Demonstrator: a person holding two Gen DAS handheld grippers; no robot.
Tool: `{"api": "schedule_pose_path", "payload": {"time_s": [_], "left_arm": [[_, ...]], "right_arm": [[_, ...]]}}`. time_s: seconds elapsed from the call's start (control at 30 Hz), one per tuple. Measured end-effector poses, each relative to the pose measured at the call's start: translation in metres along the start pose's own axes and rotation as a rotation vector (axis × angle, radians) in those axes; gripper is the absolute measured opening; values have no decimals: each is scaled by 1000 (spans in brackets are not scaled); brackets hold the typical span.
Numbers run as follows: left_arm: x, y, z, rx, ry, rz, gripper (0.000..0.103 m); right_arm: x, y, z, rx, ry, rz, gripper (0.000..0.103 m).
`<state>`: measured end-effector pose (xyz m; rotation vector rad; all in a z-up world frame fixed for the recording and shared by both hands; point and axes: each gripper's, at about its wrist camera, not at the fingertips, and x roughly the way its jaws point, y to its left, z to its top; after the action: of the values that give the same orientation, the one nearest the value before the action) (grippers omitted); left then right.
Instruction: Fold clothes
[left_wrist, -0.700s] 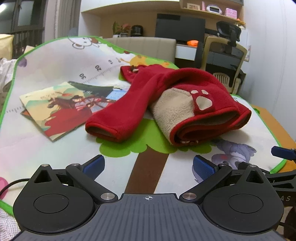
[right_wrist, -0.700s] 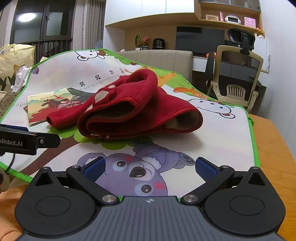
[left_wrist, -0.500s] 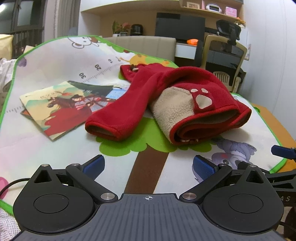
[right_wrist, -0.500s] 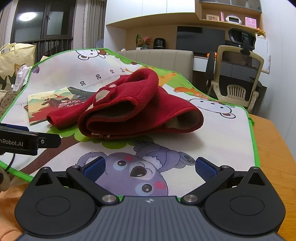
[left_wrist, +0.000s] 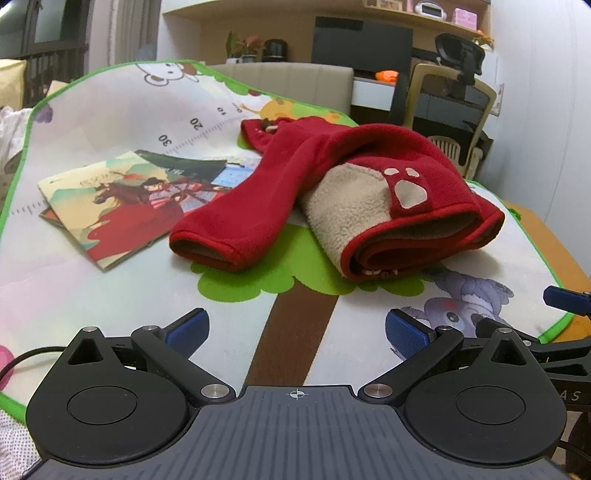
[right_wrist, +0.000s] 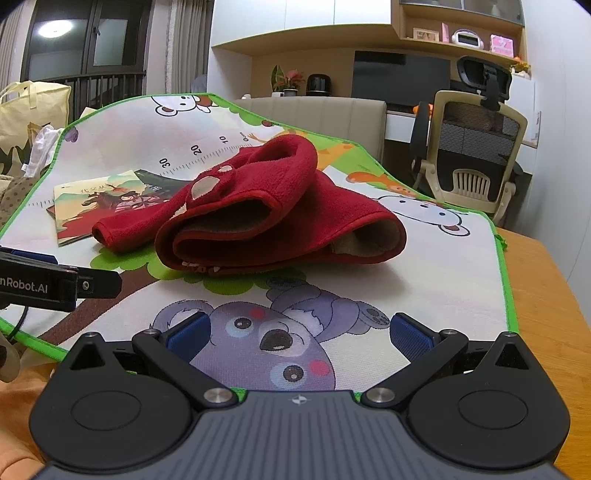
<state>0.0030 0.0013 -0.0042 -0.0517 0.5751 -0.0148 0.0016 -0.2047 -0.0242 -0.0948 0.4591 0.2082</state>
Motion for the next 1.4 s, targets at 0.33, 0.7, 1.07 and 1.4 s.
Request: {"api": "schedule_pose_path", "payload": {"time_s": [0.33, 0.7, 1.07, 1.4], "left_arm": [[2, 2, -1, -12, 22, -3, 103], [3, 3, -2, -16, 36, -3, 103], [5, 4, -1, -20, 51, -3, 103], [7, 4, -1, -22, 62, -4, 103]], "right_arm": [[0, 1, 1, -8, 3, 0, 103], [1, 0, 0, -3, 10, 3, 103], [3, 2, 2, -6, 34, -6, 103], [10, 3, 3, -9, 110, -15, 103]]}}
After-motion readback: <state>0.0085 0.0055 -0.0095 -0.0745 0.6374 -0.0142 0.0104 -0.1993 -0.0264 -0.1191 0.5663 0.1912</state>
